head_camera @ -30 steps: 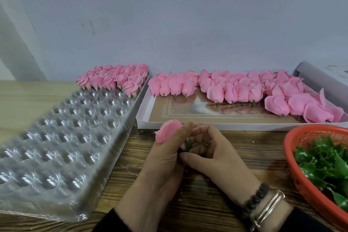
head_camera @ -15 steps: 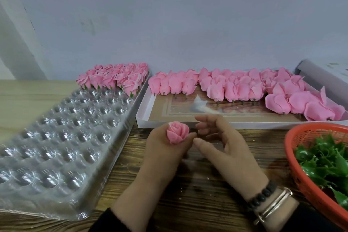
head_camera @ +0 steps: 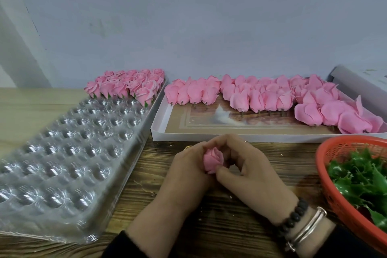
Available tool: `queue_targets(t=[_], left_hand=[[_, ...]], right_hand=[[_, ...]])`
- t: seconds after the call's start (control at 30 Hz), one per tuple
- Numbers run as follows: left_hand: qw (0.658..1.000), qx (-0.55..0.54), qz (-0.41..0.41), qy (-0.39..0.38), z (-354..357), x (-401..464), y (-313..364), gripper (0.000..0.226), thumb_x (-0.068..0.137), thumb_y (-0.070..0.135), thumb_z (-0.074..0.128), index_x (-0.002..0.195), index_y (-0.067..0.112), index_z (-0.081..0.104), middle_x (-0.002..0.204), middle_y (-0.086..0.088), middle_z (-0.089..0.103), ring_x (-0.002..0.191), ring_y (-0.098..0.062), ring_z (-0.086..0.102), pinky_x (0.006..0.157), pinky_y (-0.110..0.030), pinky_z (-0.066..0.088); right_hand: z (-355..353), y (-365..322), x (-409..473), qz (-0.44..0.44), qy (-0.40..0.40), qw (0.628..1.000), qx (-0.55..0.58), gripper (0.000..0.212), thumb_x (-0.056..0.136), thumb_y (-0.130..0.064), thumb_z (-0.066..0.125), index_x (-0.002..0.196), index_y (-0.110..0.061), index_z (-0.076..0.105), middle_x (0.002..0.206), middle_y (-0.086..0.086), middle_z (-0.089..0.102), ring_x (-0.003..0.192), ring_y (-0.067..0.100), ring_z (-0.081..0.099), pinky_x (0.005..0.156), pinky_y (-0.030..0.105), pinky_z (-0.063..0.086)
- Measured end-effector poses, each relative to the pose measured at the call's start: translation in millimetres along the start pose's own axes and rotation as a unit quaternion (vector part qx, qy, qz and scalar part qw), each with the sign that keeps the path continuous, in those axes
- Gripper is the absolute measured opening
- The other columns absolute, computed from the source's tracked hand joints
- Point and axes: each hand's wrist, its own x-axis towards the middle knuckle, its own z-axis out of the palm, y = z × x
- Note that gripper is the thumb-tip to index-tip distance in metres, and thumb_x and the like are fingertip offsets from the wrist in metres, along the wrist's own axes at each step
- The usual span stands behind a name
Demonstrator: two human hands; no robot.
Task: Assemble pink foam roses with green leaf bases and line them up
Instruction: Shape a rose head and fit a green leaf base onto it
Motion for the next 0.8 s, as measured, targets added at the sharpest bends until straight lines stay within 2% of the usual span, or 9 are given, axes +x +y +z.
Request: queue_targets(t=[0.07,0.13,0.23,0.33,0.4,0.5,0.57,0.67,0.8], left_hand=[[0.998,-0.051,-0.004,-0.036,0.2,-1.2,1.5,0.046,0.068,0.006,0.074,0.109,0.026,0.065,0.094,0.005,0.07,0.09,-0.006,0.063,0.077,-0.019,0.05],[0.99,-0.122,-0.013,-0.074,-1.4,-1.7,2.1,0.05,0.064,-0.001,0.077,0.108,0.019,0.063,0.097,-0.002,0.07,0.093,-0.014,0.065,0.083,-0.028,0.053],[0.963,-0.227,-0.031,-0.144,-5.8,-1.6,-1.0,0.052,0.06,0.0,0.077,0.108,0.014,0.06,0.103,-0.011,0.068,0.092,-0.019,0.065,0.086,-0.034,0.053],[0.941,-0.293,-0.082,-0.149,-7.4,-0.3,-4.6,0.058,0.056,0.004,0.076,0.109,0.018,0.058,0.105,-0.019,0.064,0.091,-0.023,0.064,0.084,-0.038,0.053],[0.95,-0.259,-0.074,-0.156,-7.2,-0.6,-3.5,0.057,0.055,0.002,0.075,0.109,0.013,0.059,0.1,-0.015,0.066,0.088,-0.018,0.064,0.082,-0.033,0.053],[0.97,-0.184,-0.032,-0.154,-6.3,-3.0,2.0,0.02,0.069,-0.005,0.071,0.079,0.011,0.066,0.069,0.002,0.066,0.066,-0.003,0.06,0.064,-0.02,0.051],[0.97,-0.204,-0.02,-0.132,-6.0,-4.5,6.8,0.023,0.077,-0.007,0.065,0.067,0.014,0.065,0.057,0.004,0.063,0.054,-0.001,0.058,0.052,-0.015,0.047],[0.957,-0.28,-0.014,-0.068,-5.8,-4.4,11.5,0.021,0.076,-0.01,0.064,0.069,0.01,0.065,0.059,0.001,0.064,0.053,-0.003,0.059,0.05,-0.013,0.047],[0.953,-0.297,0.014,-0.059,-3.8,-5.0,11.4,0.025,0.074,-0.015,0.064,0.071,0.01,0.065,0.061,-0.001,0.064,0.056,-0.005,0.059,0.052,-0.015,0.048]], right_hand=[[-1.3,0.8,1.3,0.002,0.001,1.0,-0.007,0.027,0.067,-0.004,0.058,0.088,-0.021,0.061,0.087,0.01,0.061,0.08,0.024,0.058,0.074,0.041,0.05],[-2.6,2.3,1.9,0.007,0.007,1.0,-0.011,0.026,0.067,0.0,0.059,0.084,-0.02,0.06,0.085,0.009,0.062,0.078,0.023,0.058,0.072,0.042,0.05],[-6.3,1.5,2.0,0.012,0.024,1.0,-0.007,0.022,0.061,-0.01,0.052,0.078,-0.021,0.06,0.078,0.0,0.062,0.073,0.013,0.058,0.066,0.03,0.05],[-8.4,-1.9,1.9,-0.014,0.022,0.999,-0.031,0.021,0.059,-0.012,0.05,0.076,-0.023,0.058,0.077,-0.007,0.059,0.073,0.008,0.056,0.066,0.022,0.047],[-6.6,-4.3,0.4,-0.042,0.007,0.997,-0.06,0.019,0.061,-0.012,0.049,0.075,-0.023,0.057,0.08,-0.01,0.055,0.076,0.008,0.054,0.066,0.017,0.044],[-2.9,-8.6,-3.0,-0.08,-0.014,0.993,-0.081,0.02,0.065,-0.019,0.044,0.079,-0.028,0.054,0.085,-0.014,0.05,0.083,0.007,0.053,0.067,0.012,0.043],[-2.5,-10.2,-4.3,-0.094,-0.008,0.993,-0.071,0.033,0.063,-0.017,0.043,0.089,-0.033,0.054,0.092,-0.014,0.051,0.087,0.003,0.053,0.07,0.01,0.043],[-3.1,-8.7,-3.6,-0.101,0.03,0.992,-0.074,0.054,0.058,-0.004,0.048,0.103,-0.032,0.053,0.094,-0.015,0.05,0.084,-0.003,0.049,0.068,0.006,0.041],[-4.1,-6.6,-2.4,-0.085,0.065,0.991,-0.082,0.046,0.059,-0.006,0.051,0.099,-0.025,0.06,0.089,-0.01,0.053,0.079,0.003,0.05,0.069,0.007,0.039]])
